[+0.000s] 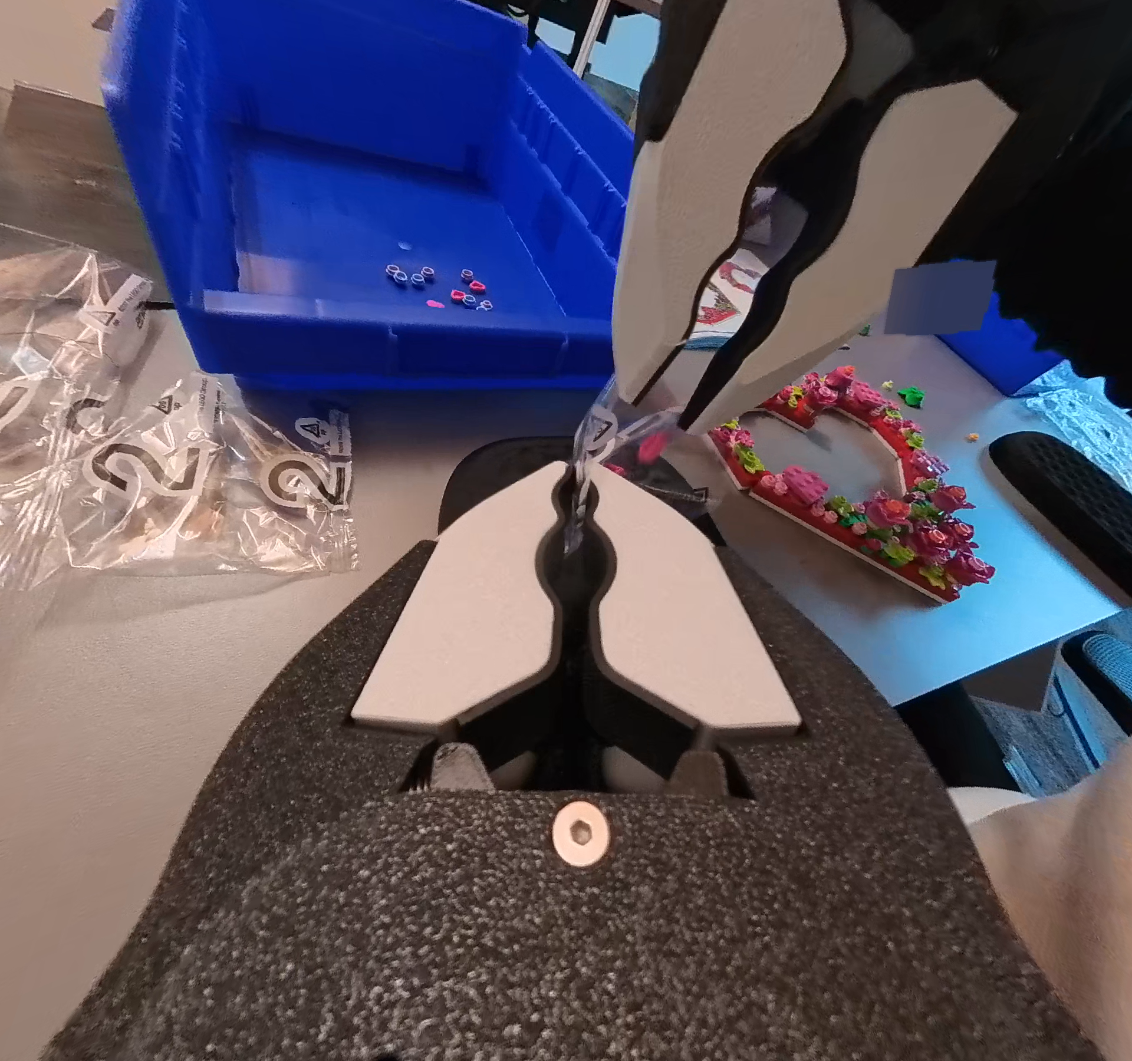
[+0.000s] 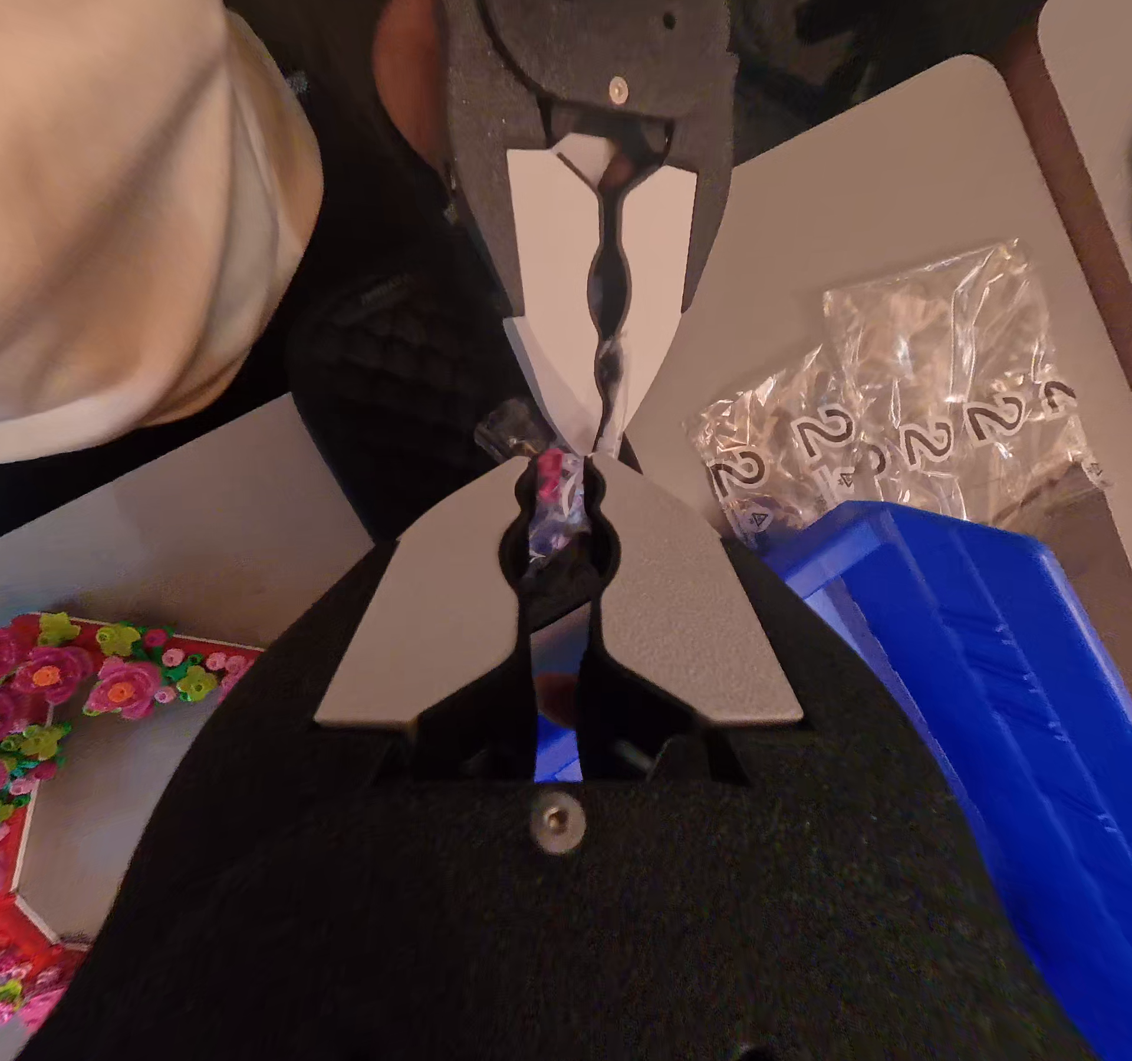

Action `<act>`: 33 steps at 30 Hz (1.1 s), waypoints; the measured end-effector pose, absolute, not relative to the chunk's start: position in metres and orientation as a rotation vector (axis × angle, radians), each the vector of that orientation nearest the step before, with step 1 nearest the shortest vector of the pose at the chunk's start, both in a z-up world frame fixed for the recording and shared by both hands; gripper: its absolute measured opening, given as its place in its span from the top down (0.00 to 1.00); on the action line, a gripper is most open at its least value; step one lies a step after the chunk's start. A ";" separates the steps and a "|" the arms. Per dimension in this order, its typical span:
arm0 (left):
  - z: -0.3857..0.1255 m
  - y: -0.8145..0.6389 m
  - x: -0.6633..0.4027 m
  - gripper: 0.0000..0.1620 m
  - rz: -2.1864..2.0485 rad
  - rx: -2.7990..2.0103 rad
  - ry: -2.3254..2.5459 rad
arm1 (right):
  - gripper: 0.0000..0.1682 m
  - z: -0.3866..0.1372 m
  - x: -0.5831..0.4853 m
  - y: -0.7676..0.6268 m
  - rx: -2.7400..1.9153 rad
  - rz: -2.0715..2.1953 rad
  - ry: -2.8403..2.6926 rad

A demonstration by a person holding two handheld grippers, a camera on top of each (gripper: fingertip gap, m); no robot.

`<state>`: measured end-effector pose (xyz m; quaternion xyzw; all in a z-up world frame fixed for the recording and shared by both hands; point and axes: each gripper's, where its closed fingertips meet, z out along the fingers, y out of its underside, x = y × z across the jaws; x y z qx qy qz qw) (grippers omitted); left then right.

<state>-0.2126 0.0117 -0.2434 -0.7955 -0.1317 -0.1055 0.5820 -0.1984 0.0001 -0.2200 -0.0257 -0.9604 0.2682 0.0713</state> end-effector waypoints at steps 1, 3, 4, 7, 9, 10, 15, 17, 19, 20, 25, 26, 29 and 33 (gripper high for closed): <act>-0.243 0.012 -0.213 1.00 -0.252 -1.861 -0.310 | 0.91 -0.219 -0.199 0.001 -0.077 0.803 -2.882; -0.243 0.012 -0.213 1.00 -0.263 -1.864 -0.312 | 0.91 -0.218 -0.201 0.003 -0.081 0.795 -2.877; -0.243 0.013 -0.213 1.00 -0.266 -1.862 -0.312 | 0.91 -0.217 -0.202 0.004 -0.088 0.800 -2.875; -0.243 0.013 -0.213 1.00 -0.259 -1.861 -0.307 | 0.91 -0.213 -0.213 0.017 -0.101 0.749 -2.855; -0.243 0.013 -0.213 1.00 -0.261 -1.859 -0.303 | 0.91 -0.208 -0.227 0.041 -0.144 0.730 -2.843; -0.244 0.013 -0.212 1.00 -0.263 -1.861 -0.301 | 0.91 -0.209 -0.238 0.057 -0.202 0.723 -2.845; -0.244 0.013 -0.213 1.00 -0.267 -1.863 -0.304 | 0.89 -0.262 -0.278 0.129 -0.351 0.423 -2.932; -0.244 0.013 -0.214 1.00 -0.267 -1.862 -0.307 | 0.89 -0.285 -0.283 0.141 -0.358 0.315 -2.981; -0.244 0.013 -0.214 1.00 -0.269 -1.862 -0.307 | 0.90 -0.299 -0.286 0.144 -0.356 0.266 -3.005; -0.244 0.012 -0.215 1.00 -0.270 -1.863 -0.306 | 0.90 -0.303 -0.288 0.145 -0.358 0.248 -3.013; -0.244 0.012 -0.216 1.00 -0.274 -1.860 -0.304 | 0.91 -0.308 -0.292 0.151 -0.355 0.174 -3.029; -0.244 0.012 -0.216 1.00 -0.275 -1.859 -0.303 | 0.91 -0.307 -0.292 0.151 -0.359 0.168 -3.032; -0.244 0.012 -0.216 1.00 -0.279 -1.854 -0.302 | 0.91 -0.308 -0.291 0.154 -0.373 0.159 -3.046; -0.244 0.012 -0.216 1.00 -0.279 -1.852 -0.301 | 0.94 -0.310 -0.290 0.152 -0.397 0.192 -3.057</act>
